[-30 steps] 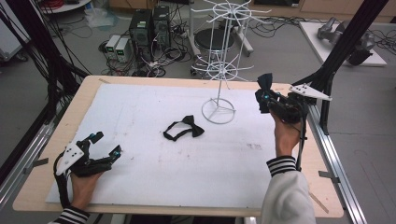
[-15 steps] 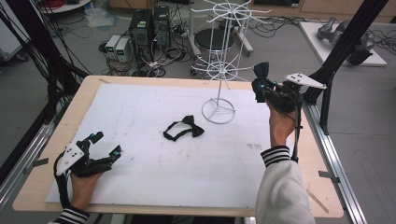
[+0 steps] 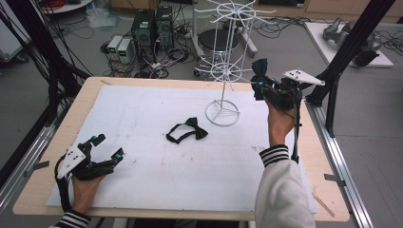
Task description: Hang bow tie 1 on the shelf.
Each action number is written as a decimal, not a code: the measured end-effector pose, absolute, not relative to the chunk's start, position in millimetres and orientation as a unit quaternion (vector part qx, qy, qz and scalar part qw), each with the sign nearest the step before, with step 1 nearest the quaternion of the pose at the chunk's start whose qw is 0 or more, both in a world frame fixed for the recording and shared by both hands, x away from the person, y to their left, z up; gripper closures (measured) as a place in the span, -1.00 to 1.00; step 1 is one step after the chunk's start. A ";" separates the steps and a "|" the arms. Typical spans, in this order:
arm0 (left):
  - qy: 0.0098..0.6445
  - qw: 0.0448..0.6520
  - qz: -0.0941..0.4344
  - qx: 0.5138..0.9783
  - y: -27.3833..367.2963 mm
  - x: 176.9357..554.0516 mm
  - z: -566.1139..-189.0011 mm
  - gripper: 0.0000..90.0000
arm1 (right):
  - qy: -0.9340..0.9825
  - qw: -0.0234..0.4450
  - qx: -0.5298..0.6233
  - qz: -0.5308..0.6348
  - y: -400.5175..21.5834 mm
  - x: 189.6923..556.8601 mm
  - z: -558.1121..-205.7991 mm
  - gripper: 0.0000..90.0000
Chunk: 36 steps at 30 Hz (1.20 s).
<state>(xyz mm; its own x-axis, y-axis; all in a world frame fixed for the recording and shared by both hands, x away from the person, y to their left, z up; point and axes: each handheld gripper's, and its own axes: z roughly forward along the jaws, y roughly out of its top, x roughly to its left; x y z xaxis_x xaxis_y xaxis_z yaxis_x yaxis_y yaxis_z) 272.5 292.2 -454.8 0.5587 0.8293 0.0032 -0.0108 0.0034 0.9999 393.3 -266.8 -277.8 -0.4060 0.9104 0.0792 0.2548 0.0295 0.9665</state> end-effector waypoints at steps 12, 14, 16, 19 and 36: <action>0.329 0.627 0.335 0.622 292.3 272.4 -454.8 -0.72 | 0.657 0.302 0.443 0.531 -257.2 396.4 -279.2 0.67; 0.329 0.627 0.335 0.622 292.3 272.4 -454.9 -0.72 | 0.657 0.301 0.440 0.532 -254.7 397.6 -279.0 0.67; 0.329 0.627 0.335 0.621 292.2 272.4 -454.9 -0.72 | 0.660 0.299 0.439 0.531 -251.4 398.7 -278.3 0.67; 0.328 0.626 0.335 0.623 292.5 272.3 -454.8 -0.72 | 0.664 0.300 0.435 0.529 -246.8 400.5 -277.5 0.66; 0.328 0.627 0.335 0.623 292.6 272.3 -454.8 -0.72 | 0.680 0.314 0.415 0.516 -240.5 401.1 -276.8 0.61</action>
